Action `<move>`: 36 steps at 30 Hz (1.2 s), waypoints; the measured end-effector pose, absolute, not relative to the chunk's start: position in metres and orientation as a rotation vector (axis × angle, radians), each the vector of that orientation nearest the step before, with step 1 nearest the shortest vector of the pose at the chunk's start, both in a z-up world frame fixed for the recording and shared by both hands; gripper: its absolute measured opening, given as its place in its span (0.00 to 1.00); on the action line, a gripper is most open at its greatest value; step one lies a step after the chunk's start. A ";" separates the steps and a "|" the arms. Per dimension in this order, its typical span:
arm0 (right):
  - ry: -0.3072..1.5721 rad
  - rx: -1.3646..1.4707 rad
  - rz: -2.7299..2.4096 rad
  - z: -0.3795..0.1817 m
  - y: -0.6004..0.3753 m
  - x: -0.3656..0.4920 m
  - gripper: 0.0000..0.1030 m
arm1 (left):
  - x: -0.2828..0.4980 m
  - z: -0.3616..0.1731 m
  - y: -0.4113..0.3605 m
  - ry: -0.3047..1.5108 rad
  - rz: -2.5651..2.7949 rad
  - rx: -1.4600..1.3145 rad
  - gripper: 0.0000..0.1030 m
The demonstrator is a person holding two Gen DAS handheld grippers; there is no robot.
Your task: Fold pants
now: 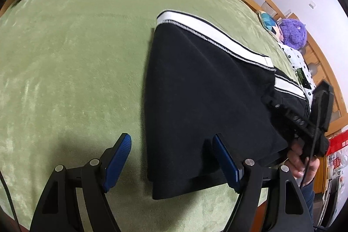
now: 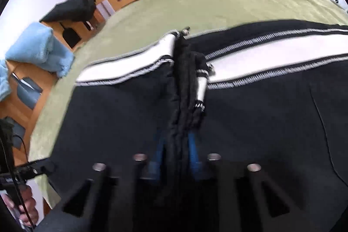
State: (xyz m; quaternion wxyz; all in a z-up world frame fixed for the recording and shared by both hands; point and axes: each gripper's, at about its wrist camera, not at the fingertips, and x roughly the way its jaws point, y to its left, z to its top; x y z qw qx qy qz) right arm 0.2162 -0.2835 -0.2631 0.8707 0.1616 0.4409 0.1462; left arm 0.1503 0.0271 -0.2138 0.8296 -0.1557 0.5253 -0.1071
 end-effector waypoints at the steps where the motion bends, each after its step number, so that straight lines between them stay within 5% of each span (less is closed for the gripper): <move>1: 0.894 0.362 0.311 -0.255 -0.290 0.215 0.13 | 0.149 -0.211 0.029 1.107 -0.231 -0.333 0.73; 9: 0.794 0.342 0.201 -0.215 -0.345 0.200 0.14 | 0.147 -0.199 0.028 1.049 -0.257 -0.338 0.73; 14: 0.984 0.305 0.186 -0.265 -0.346 0.212 0.27 | 0.157 -0.212 0.012 1.084 -0.269 -0.349 0.72; 27: 0.781 0.316 -0.099 -0.217 -0.421 0.114 0.46 | 0.193 -0.223 -0.004 1.082 -0.260 -0.274 0.72; 31: 0.783 0.416 -0.291 -0.224 -0.488 0.100 0.61 | 0.217 -0.230 -0.006 1.096 -0.234 -0.251 0.72; 36: 0.810 0.593 -0.409 -0.254 -0.553 0.104 0.62 | 0.240 -0.239 -0.012 1.121 -0.245 -0.267 0.72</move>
